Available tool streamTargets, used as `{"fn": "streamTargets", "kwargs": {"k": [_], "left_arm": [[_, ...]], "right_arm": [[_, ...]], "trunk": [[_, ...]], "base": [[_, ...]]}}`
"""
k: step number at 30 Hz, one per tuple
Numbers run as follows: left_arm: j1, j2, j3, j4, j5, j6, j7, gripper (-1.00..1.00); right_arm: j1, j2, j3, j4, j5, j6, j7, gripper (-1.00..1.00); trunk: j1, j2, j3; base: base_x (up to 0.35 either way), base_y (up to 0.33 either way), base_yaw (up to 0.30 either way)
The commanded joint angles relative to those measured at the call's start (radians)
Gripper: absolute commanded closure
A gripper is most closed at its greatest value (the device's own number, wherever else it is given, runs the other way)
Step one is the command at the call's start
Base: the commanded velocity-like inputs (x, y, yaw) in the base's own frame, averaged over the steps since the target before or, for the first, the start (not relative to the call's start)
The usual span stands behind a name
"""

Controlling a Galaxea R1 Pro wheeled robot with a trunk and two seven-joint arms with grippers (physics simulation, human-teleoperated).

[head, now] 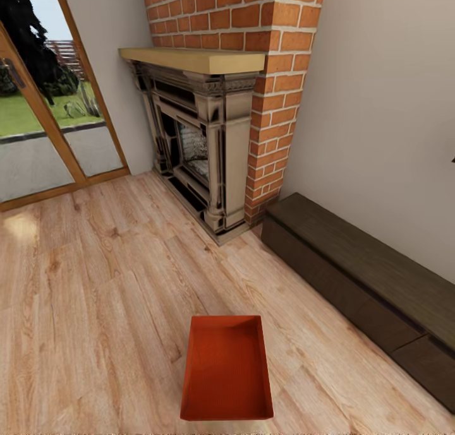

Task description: Move the two storage containers from the living room to the garage. In the garage, place one container on the floor and stack the other container on top of it (either order is fine).

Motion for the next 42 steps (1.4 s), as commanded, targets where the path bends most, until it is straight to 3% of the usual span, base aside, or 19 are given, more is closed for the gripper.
{"fn": "streamTargets", "kwargs": {"k": [1, 42], "left_arm": [[0.0, 0.0, -0.009, 0.001, 0.008, -0.003, 0.002, -1.0], [0.0, 0.0, -0.009, 0.001, 0.008, -0.003, 0.002, -1.0]], "right_arm": [[-0.001, 0.0, 0.007, 0.003, -0.01, -0.006, 0.004, -1.0], [-0.001, 0.0, 0.007, 0.003, -0.01, -0.006, 0.004, -1.0]], "trunk": [[0.0, -0.001, -0.002], [0.0, -0.001, -0.068]], "base": [[0.0, 0.0, 0.0], [0.0, 0.0, 0.0]]}}
